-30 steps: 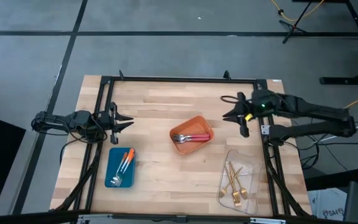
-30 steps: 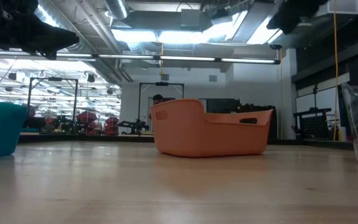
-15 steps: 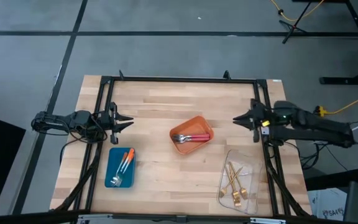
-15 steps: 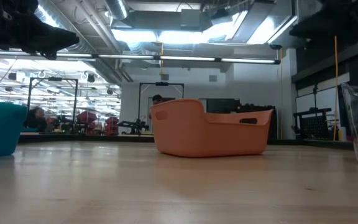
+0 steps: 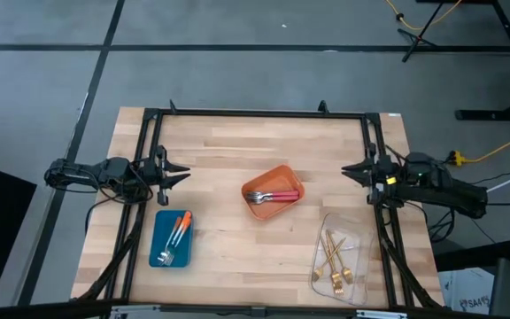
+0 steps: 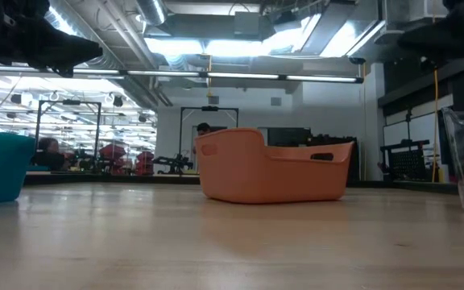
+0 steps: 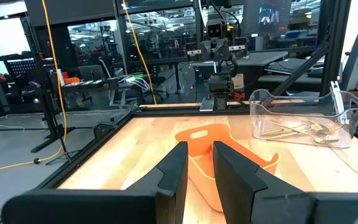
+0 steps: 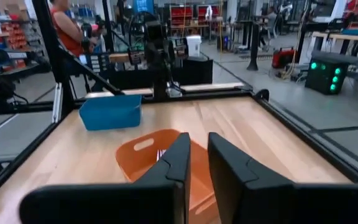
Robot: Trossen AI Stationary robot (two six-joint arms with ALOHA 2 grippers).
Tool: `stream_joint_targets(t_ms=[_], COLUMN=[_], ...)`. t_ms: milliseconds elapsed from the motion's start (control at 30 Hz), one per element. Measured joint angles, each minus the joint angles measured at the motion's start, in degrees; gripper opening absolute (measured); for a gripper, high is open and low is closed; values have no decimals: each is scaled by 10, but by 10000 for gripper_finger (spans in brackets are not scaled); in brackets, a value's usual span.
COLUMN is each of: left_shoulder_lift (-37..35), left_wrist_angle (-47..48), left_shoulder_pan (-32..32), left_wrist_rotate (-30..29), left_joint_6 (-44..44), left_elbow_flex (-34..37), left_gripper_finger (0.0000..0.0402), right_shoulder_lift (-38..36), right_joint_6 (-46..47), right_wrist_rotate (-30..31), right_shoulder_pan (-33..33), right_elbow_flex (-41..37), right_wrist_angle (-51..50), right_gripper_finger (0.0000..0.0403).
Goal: Sort silverware by color (type)
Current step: Return to Home Position
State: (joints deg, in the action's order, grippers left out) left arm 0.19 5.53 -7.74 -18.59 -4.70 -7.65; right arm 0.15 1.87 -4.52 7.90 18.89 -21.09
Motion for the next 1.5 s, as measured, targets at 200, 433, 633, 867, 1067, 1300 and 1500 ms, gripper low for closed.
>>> stream_joint_targets(t_ms=[200,433,633,867,1067,1300,1500], left_shoulder_lift=[0,0,0,0,0,1,1], left_wrist_angle=[0,0,0,0,0,0,0], left_shoulder_pan=[0,0,0,0,0,0,0], left_wrist_rotate=[0,-3,-3,-3,-3,-2,-2], left_joint_6=[0,0,0,0,0,0,0], left_elbow_flex=[0,0,0,0,0,0,0], left_gripper_finger=[70,70,70,70,70,70,70], right_shoulder_lift=[0,0,0,1,0,1,1], right_joint_6=[-6,-6,-1,7,7,9,8], right_wrist_rotate=[0,6,6,8,9,15,15], right_shoulder_pan=[0,0,0,0,0,0,0], right_elbow_flex=[-31,-99,-150,-185,-185,-185,-185], right_wrist_angle=[39,148,222,263,255,226,226], right_gripper_finger=[44,44,44,44,44,44,44])
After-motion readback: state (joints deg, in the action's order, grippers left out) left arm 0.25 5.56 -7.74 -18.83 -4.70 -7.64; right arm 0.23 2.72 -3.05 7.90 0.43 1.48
